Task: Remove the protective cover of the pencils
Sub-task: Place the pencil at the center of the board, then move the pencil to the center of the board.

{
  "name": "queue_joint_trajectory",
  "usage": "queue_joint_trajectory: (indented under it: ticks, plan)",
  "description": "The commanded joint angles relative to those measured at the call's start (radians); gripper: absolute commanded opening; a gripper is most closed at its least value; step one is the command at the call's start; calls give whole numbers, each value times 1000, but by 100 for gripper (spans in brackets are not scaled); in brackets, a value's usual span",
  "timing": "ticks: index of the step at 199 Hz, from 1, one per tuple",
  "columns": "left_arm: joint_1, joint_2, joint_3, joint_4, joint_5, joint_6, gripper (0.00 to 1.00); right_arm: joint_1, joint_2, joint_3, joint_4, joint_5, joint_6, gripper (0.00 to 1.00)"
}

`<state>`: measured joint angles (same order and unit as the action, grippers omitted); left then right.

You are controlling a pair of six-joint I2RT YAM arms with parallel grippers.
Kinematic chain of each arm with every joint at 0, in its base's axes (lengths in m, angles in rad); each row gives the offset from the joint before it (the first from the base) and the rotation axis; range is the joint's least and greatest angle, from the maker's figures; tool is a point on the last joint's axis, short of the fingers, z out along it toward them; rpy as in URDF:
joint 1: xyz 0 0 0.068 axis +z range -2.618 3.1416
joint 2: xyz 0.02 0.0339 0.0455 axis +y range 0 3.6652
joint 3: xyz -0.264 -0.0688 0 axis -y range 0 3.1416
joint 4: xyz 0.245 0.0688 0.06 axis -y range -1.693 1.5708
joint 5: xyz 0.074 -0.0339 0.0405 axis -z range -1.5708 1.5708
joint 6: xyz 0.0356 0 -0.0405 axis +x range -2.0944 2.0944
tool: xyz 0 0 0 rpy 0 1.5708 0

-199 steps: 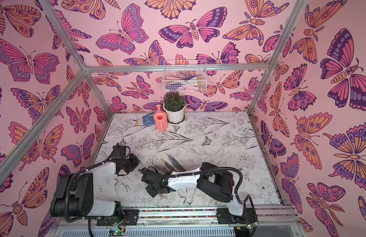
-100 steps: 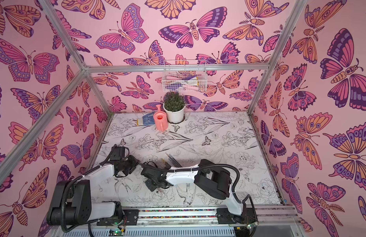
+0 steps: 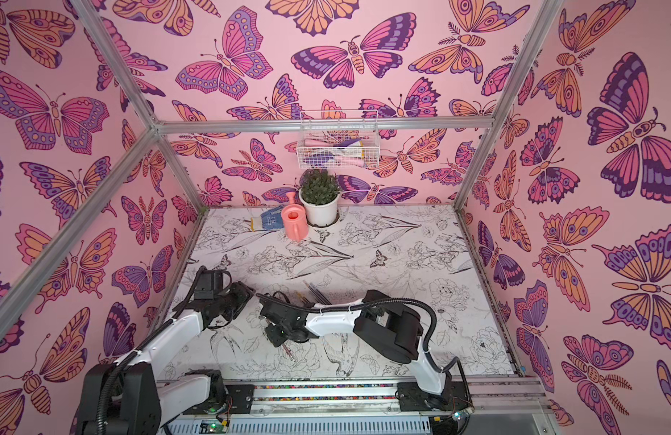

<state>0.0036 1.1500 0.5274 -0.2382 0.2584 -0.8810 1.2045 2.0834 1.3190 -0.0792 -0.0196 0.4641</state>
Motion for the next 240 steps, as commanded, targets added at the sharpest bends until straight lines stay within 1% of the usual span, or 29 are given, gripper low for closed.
queue_joint_trajectory:
  ticks: [1,30,44,59,73,111,135,164,188,214,240]
  plan:
    - [0,-32,-12,-56,23,-26,62,-4,58,-41,-101,-1,3,17]
    - [-1,-67,-14,-62,36,-30,63,-22,27,-41,-124,21,-9,17]
    - [0,-82,-14,-64,46,-30,63,-26,3,-44,-123,16,-27,19]
    - [-1,-97,-14,-64,56,-33,63,-25,-34,-44,-111,-5,-43,29]
    - [-1,-109,-14,-64,66,-39,63,-26,-64,-34,-116,-9,-56,33]
    - [-1,-140,-10,-64,91,-42,63,-26,-168,-21,-164,55,-94,34]
    - [-1,-159,-12,-63,108,-41,63,-44,-240,-93,-168,119,-104,34]
    - [-18,-172,-16,-58,124,-48,63,-111,-299,-202,-143,145,-97,34]
    - [-60,-182,-17,-52,109,-63,63,-160,-297,-242,-132,104,-97,33]
    - [-103,-194,-18,-44,95,-82,63,-167,-274,-244,-132,98,-107,33]
    - [-120,-208,-24,-41,81,-92,63,-168,-254,-240,-129,86,-104,32]
